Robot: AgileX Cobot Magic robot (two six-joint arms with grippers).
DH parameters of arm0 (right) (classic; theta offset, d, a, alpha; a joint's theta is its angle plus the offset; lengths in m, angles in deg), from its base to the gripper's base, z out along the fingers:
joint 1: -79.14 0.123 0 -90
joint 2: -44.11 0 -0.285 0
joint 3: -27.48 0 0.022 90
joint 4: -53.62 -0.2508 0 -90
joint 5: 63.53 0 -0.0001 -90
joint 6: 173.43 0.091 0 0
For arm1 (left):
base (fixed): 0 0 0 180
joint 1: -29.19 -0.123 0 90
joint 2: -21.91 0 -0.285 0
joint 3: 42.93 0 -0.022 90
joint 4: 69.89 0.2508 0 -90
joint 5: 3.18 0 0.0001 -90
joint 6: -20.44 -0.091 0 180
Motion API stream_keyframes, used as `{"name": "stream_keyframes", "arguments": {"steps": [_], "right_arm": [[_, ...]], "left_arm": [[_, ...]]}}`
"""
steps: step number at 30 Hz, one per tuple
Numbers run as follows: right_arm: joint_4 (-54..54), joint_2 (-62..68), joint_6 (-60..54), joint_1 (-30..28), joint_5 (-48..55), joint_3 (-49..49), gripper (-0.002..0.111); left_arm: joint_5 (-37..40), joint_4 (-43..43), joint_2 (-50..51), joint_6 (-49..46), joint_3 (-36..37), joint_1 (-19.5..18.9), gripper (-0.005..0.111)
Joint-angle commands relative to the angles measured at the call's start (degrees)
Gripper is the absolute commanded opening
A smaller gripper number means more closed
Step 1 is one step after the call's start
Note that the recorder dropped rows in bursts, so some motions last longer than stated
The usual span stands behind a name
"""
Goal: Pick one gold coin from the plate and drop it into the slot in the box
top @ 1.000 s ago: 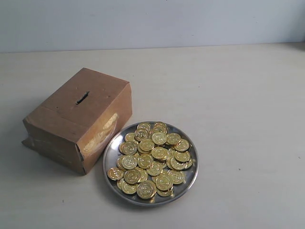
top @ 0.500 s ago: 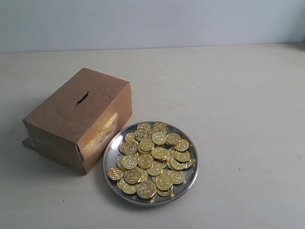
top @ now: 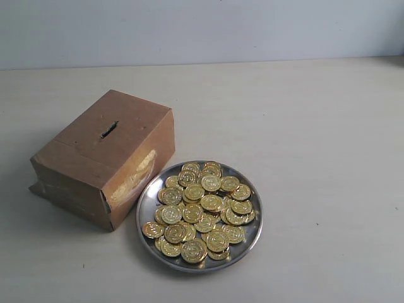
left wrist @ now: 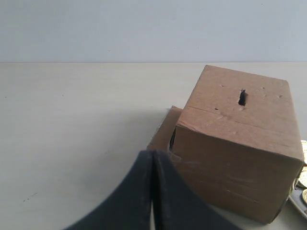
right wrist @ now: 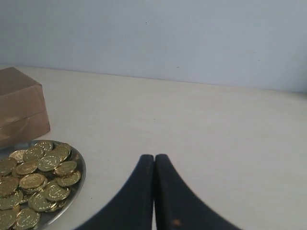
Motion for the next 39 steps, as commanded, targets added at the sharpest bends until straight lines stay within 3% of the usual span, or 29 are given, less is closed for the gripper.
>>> {"name": "stream_keyframes", "arguments": {"steps": [1,16,23,30,39], "right_arm": [[1.91,-0.28,-1.64,-0.27,2.65,0.25,0.0],[4.61,-0.28,-2.4,-0.27,3.67,0.25,0.0],[4.61,-0.28,-2.0,-5.69,3.45,0.25,0.0],[4.61,-0.28,-2.1,-5.66,3.45,0.25,0.0],[4.61,-0.28,-2.0,-5.66,3.45,0.25,0.0]], "left_arm": [[-0.09,-0.73,-0.25,0.19,-0.02,-0.18,0.0],[0.17,-0.62,-0.25,0.09,-0.02,-0.18,0.0],[0.17,-0.62,-0.25,-0.02,-0.02,-0.29,0.0],[0.17,-0.5,-0.25,-0.02,-0.02,-5.14,0.0],[0.17,-0.5,-0.25,-0.02,-0.02,-5.29,0.0]]}}
